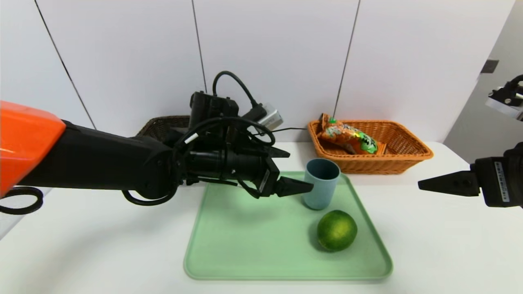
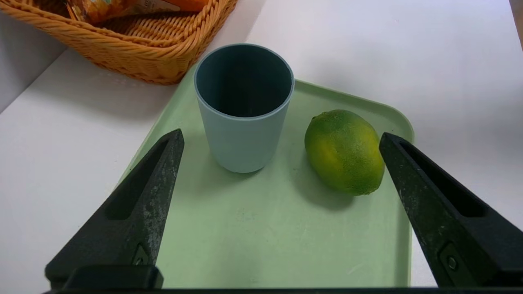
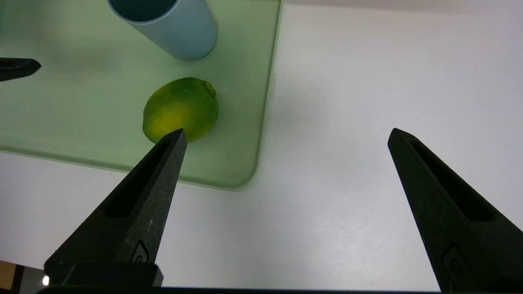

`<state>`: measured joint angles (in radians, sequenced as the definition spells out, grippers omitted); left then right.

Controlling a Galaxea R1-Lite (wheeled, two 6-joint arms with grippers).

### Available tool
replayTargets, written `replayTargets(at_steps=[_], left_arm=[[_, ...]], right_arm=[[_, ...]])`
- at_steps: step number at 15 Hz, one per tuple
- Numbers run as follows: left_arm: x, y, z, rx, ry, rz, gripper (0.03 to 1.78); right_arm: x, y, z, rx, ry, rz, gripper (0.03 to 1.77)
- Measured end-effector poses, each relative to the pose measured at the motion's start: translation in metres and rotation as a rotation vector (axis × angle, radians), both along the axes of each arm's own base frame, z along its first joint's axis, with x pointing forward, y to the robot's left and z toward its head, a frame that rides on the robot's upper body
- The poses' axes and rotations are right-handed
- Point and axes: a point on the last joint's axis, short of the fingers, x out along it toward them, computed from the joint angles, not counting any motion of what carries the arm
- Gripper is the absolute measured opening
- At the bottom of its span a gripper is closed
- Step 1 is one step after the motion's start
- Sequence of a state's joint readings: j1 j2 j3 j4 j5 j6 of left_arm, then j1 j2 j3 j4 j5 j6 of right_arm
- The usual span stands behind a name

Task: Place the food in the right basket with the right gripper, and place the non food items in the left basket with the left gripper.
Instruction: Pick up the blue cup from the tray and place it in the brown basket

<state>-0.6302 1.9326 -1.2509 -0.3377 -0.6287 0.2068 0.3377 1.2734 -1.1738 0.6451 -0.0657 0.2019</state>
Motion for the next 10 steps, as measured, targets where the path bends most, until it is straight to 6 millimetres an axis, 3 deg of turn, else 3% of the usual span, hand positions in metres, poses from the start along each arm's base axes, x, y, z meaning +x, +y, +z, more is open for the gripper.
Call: replayTargets(at_steps=[10], left_arm=[[0.031, -0.027, -0.059, 0.021, -0.012, -0.006, 1.69]], right_arm=[[0.0, 0.0, -0.002, -0.004, 0.006, -0.009, 1.7]])
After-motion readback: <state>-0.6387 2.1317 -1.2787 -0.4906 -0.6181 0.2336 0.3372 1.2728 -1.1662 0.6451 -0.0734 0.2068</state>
